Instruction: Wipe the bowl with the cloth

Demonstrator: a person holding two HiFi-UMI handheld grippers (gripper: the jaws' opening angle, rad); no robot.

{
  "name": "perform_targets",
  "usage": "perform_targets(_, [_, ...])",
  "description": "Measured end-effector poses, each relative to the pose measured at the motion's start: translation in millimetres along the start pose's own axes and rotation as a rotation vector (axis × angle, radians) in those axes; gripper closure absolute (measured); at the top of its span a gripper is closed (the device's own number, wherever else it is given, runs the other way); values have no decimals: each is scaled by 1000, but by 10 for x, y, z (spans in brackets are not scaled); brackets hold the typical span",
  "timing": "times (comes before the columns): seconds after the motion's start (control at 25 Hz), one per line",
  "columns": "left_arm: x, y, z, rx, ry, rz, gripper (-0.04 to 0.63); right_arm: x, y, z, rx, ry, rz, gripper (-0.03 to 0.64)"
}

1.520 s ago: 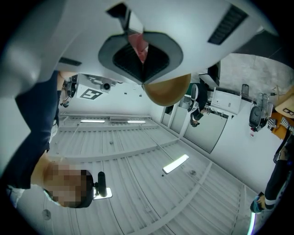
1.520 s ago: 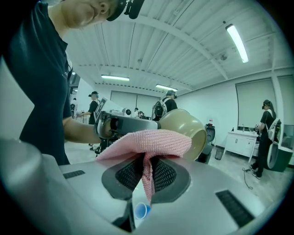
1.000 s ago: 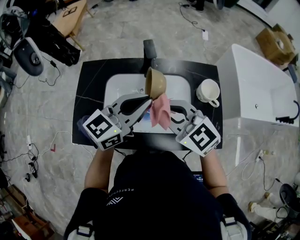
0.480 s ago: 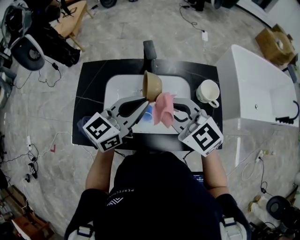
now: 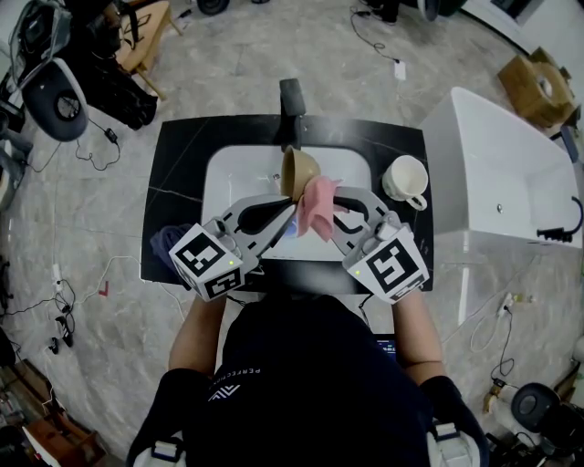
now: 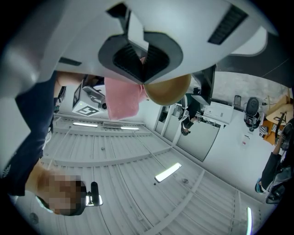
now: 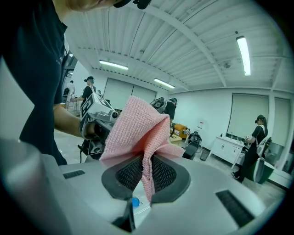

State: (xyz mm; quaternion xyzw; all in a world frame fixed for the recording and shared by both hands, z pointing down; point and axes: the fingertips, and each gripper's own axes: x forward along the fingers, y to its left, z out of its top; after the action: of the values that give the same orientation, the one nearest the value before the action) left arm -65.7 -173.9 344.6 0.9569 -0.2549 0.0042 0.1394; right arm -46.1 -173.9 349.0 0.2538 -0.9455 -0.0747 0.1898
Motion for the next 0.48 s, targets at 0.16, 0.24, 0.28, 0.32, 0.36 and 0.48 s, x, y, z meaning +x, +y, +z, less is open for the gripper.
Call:
perform_targets(0.16, [-17,-38,-47,18,19,-13,584,-26,-51,-18,-13,7,-32,568])
perform_targets(0.24, [-15,-67,-69,32,36,-23,583,-54,-96,-29,-22,13,-46,568])
perform_targets(0.28, [-18,-84,-74,37,44,-33,584,-65,-114,-30,-24,15,-52,568])
perform_targets(0.32, [-26,-100,-79,43,51,-45,584,-73,-129,-28,-26,15,-57,568])
perform_targets(0.36, [-37,-117,-86,51,60,-58,584,-78,-140,-27,-27,15,-62,568])
perform_targets(0.48, [-76,-169,-121,76,98,-97,584,-86,-166,-40,-38,28,-77,568])
